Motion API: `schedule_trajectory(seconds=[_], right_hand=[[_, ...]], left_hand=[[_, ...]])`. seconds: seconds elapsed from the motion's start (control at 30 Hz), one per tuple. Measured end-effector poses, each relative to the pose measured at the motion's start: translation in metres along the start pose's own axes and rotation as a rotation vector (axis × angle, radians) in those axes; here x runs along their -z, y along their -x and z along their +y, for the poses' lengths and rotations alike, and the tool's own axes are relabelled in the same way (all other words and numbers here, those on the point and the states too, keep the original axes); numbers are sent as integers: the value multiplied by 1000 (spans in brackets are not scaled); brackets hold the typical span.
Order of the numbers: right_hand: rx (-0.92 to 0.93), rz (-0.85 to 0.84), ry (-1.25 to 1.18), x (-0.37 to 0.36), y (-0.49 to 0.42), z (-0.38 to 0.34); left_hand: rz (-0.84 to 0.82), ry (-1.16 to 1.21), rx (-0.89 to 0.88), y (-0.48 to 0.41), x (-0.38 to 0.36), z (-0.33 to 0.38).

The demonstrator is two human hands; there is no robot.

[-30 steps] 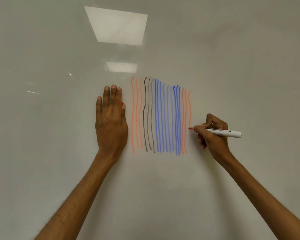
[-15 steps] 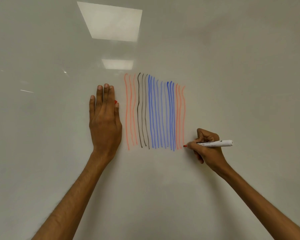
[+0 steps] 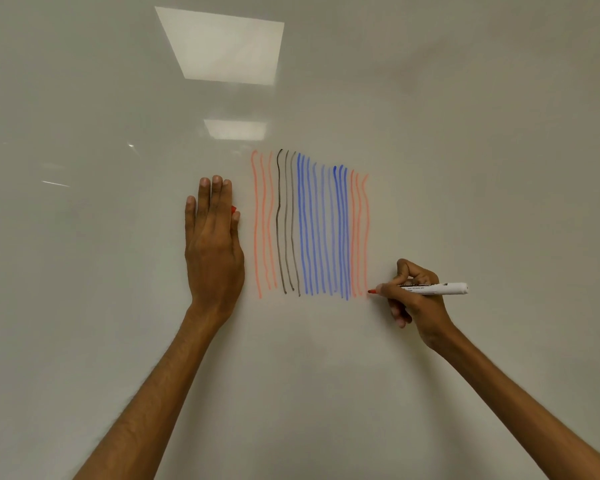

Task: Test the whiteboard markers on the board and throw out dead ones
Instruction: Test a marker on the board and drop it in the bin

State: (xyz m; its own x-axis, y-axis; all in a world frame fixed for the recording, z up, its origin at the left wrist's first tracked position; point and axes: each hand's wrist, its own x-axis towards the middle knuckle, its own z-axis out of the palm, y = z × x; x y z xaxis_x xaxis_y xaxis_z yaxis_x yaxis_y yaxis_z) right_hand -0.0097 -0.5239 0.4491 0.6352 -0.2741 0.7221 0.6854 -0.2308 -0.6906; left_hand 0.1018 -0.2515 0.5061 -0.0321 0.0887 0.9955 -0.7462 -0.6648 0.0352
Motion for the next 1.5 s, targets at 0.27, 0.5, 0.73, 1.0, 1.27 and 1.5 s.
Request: schedule_trajectory(seconds=[0.27, 0.5, 0.73, 1.0, 1.27, 1.5], right_hand=[[-129, 67, -110, -4, 34, 10], [-249, 1, -197, -43, 101, 15], [-385, -59, -250, -74, 166, 28], [-448, -103, -265, -81, 227, 48], [-483, -230, -141, -79, 278, 62], [-530, -128, -129, -82, 319, 72]], left_hand=[[-189, 374, 303, 17, 27, 15], [-402, 484, 482, 98, 90, 47], [-701, 677, 729, 180, 138, 72], [-812, 727, 933, 255, 171, 94], [-841, 783, 1045, 296, 186, 115], [-900, 717, 1035, 328, 196, 131]])
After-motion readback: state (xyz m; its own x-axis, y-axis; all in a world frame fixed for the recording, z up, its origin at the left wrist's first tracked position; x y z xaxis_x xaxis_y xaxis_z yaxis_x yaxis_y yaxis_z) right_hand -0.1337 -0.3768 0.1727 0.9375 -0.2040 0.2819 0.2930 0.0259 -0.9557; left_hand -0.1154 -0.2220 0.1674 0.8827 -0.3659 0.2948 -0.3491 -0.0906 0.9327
